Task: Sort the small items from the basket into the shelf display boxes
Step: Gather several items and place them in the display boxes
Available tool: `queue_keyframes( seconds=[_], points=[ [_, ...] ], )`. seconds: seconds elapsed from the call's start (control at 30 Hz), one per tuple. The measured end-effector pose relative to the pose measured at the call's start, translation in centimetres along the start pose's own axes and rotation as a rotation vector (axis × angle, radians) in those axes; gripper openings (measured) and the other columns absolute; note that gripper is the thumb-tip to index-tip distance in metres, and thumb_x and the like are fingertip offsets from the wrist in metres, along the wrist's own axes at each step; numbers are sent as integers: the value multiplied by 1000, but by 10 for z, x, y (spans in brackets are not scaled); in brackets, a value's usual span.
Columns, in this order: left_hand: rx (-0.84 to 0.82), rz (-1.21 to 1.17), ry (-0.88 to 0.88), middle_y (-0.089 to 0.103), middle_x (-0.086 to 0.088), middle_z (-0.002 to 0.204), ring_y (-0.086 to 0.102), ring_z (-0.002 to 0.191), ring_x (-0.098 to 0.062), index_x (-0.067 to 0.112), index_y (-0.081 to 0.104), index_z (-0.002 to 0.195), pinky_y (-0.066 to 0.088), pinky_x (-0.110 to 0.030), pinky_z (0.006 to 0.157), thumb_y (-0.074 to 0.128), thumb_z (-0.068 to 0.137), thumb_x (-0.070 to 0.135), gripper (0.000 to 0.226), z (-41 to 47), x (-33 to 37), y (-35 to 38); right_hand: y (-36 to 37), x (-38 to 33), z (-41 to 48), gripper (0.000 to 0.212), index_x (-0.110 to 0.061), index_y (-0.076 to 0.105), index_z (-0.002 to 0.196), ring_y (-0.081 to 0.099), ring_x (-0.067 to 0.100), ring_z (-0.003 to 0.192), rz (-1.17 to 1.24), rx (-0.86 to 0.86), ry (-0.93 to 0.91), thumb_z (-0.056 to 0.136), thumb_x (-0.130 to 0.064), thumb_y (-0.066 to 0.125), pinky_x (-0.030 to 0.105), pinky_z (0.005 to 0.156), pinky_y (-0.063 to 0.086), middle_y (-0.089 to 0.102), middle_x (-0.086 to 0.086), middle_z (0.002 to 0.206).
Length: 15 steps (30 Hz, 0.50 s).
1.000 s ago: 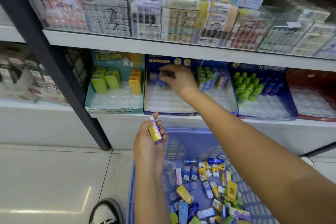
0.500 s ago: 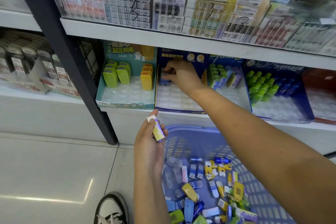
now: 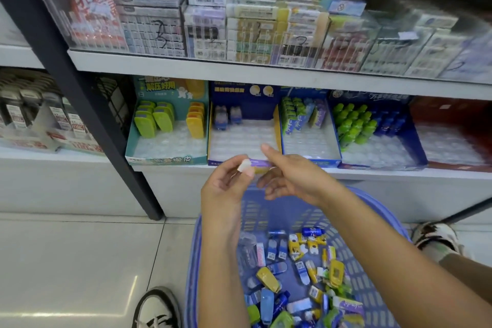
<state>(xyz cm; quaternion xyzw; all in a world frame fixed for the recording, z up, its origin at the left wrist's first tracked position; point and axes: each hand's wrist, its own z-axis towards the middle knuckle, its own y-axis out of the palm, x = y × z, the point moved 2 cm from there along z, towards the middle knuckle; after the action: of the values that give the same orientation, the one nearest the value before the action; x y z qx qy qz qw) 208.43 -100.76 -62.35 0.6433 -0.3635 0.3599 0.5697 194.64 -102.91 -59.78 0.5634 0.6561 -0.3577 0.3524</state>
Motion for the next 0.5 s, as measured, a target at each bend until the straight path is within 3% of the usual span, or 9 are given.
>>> queue_keyframes(
  seconds=[0.1,0.23,0.3,0.4,0.5],
  points=[
    [-177,132,100,75,6,88,68,86,-6,17,70,91,51,-15,74,66,80,-7,26,-5,0,20,-22,10,-18,33,-6,67,90,59,11,50,224,-77,63,88,-38,59,23,52,53,65,6,64],
    [-331,277,123,73,5,103,66,100,-6,23,69,102,50,-16,82,65,83,-3,32,-13,-12,52,-64,7,-28,16,1,64,101,63,11,55,354,34,-92,91,-9,56,23,61,58,66,6,68],
    [-350,449,160,65,11,119,58,113,1,31,63,113,44,-14,95,62,88,3,38,-14,-23,68,-89,-1,-30,20,2,60,107,63,9,56,184,262,-261,89,-5,60,19,60,55,65,8,73],
    [-405,885,308,44,10,145,33,136,-3,27,47,137,22,-12,108,55,95,18,43,-8,-38,88,-125,-23,-27,19,-9,62,92,61,5,61,-168,621,-498,78,-6,74,17,62,50,63,-3,72],
    [-513,1113,333,23,4,156,7,146,-9,17,30,148,7,-21,117,49,98,26,54,-1,-53,101,-149,-42,-10,13,-7,69,85,61,8,69,-447,735,-623,73,-5,76,6,64,45,68,-2,77]
  ],
)
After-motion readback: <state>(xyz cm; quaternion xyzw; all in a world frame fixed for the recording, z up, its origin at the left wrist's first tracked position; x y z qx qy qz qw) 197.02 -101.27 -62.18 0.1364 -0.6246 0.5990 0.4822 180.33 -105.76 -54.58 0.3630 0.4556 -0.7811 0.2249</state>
